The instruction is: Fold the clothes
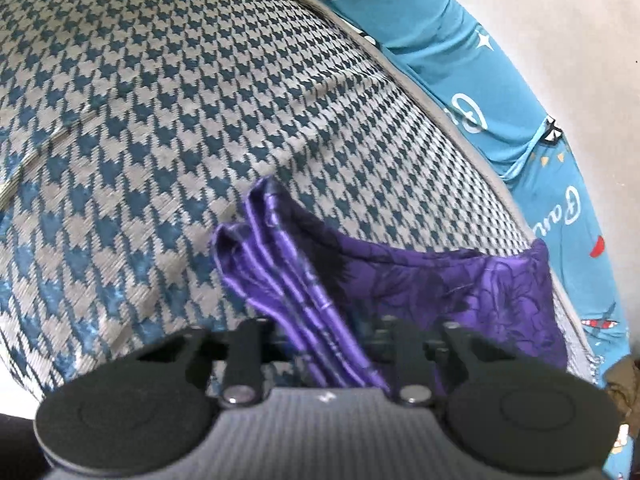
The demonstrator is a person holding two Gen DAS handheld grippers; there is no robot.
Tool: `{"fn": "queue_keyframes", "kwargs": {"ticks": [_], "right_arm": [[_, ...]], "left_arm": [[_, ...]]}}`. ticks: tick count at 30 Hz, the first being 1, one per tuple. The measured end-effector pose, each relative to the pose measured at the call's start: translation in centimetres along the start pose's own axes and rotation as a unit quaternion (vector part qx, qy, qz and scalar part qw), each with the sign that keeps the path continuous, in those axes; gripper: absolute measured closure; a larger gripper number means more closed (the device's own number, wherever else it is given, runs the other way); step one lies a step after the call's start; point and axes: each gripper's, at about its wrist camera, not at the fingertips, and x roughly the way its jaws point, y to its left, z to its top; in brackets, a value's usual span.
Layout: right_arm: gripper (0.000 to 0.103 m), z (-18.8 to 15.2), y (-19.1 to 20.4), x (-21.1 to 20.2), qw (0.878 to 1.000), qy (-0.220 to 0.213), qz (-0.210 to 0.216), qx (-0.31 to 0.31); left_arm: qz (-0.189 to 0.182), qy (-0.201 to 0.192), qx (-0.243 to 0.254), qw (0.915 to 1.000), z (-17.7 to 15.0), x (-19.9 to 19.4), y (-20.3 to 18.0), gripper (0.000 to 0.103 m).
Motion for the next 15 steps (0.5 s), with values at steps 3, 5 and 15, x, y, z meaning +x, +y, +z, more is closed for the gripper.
{"fn": "queue_keyframes", "kwargs": {"ticks": [3,5,15], "right_arm": [[0.090,0.1,-0.3,-0.2,1.000,-0.004,-0.004,-0.004],[0.091,0.2,-0.6,-0.4,1.000,-0.007,-0.008,-0.007],[0.092,1.4,-4.2,-2.3,0.998,-0.046,-0.050,-0.012]], "left_arm": [[0.000,-0.011,-0.001,0.9999,-0.3,-0.1,-0.2,0.089],[-0.007,-0.016,-0.004,0.9998,-0.4,-0.3,-0.5,0.092],[-0.048,-0.050,0.032,0.9971,1.4,-1.6,-6.9,0.092]]}}
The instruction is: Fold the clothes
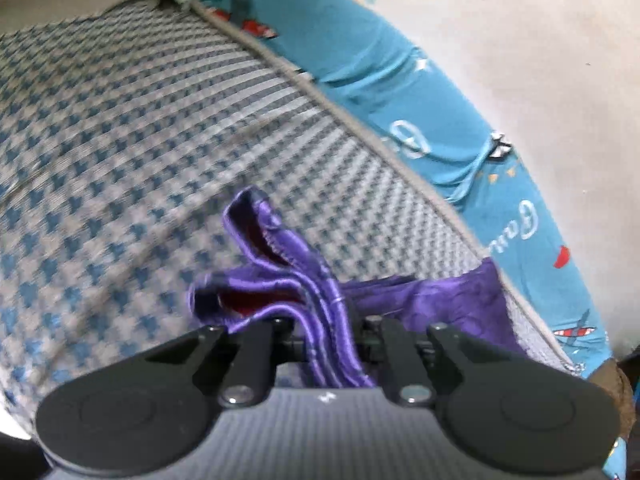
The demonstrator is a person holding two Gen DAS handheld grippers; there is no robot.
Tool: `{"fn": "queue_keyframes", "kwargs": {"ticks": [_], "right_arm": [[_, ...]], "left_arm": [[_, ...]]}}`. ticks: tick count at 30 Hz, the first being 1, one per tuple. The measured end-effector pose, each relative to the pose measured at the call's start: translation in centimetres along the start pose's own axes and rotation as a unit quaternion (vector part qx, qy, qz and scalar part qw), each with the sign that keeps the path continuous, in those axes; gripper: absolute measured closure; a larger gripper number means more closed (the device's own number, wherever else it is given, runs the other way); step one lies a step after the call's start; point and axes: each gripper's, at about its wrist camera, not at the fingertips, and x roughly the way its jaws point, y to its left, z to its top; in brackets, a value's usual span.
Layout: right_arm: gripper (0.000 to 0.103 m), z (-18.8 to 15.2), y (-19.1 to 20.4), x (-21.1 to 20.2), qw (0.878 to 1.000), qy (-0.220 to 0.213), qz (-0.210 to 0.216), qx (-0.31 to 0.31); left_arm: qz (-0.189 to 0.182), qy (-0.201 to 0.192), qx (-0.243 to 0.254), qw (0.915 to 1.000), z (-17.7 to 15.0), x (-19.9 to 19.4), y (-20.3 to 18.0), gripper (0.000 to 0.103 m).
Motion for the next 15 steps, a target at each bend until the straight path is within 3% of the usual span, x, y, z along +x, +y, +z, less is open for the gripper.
{"fn": "queue_keyframes", "kwargs": {"ticks": [9,15], "right_arm": [[0.092,0.9,-7.7,-0.2,0.997,-0.027,-0.073,0.000],[0.092,0.5,-13.9,-0.1,0.991,-0.026,-0.128,0.017]], "left_arm": [[-0.035,0.004,0.065,0.9973,1.9,3.5,-9.5,0.092],[-0.048,0.011,0.123,0.9912,1.2,7.7,-16.4,0.092]]}}
